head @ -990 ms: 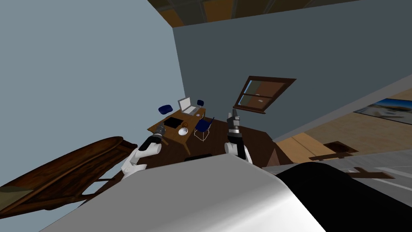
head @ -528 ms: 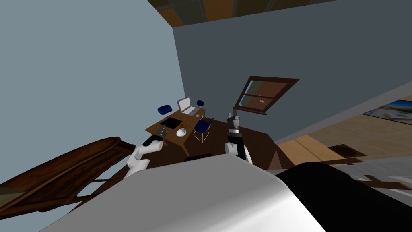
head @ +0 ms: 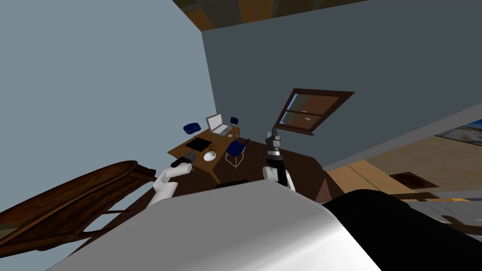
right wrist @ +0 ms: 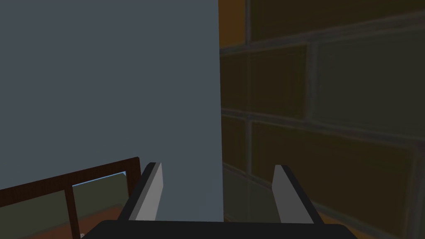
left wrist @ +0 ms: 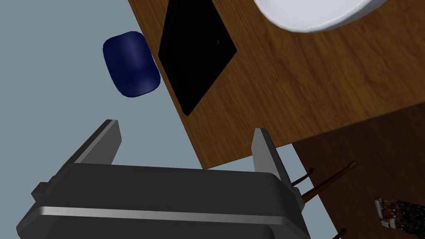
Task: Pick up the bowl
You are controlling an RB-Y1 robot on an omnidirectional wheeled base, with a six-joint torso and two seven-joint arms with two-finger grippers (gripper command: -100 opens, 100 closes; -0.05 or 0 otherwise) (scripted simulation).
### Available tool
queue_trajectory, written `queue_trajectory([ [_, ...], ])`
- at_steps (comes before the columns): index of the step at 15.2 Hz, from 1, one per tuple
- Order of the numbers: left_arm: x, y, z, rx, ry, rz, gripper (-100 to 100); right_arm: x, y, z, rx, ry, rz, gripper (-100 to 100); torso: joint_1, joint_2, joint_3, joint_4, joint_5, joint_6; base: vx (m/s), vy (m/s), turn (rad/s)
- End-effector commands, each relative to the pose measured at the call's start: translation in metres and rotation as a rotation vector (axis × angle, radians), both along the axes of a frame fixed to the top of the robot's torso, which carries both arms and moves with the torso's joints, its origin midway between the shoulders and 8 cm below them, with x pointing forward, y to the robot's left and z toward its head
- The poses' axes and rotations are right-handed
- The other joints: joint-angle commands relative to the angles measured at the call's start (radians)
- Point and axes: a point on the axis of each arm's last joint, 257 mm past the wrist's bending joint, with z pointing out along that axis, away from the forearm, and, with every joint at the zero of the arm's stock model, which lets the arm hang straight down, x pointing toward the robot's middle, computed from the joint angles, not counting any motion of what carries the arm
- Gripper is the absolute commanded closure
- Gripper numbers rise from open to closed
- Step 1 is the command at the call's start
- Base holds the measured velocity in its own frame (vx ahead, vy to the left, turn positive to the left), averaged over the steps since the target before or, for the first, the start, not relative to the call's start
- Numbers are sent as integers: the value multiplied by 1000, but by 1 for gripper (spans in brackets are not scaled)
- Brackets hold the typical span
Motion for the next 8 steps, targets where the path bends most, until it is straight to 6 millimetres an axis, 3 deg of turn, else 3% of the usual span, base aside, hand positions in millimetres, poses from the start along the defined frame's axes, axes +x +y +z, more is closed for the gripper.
queue_trajectory([
  [1, -4, -1, -9, -14, 37, 9, -100, 0, 0, 0, 0, 0, 0, 0, 0, 0, 0, 0, 0, 0, 35, -50, 10],
  [8, -18, -9, -52, -100, 198, 51, -100, 0, 0, 0, 0, 0, 0, 0, 0, 1, 1, 0, 0, 0, 35, -58, 23],
])
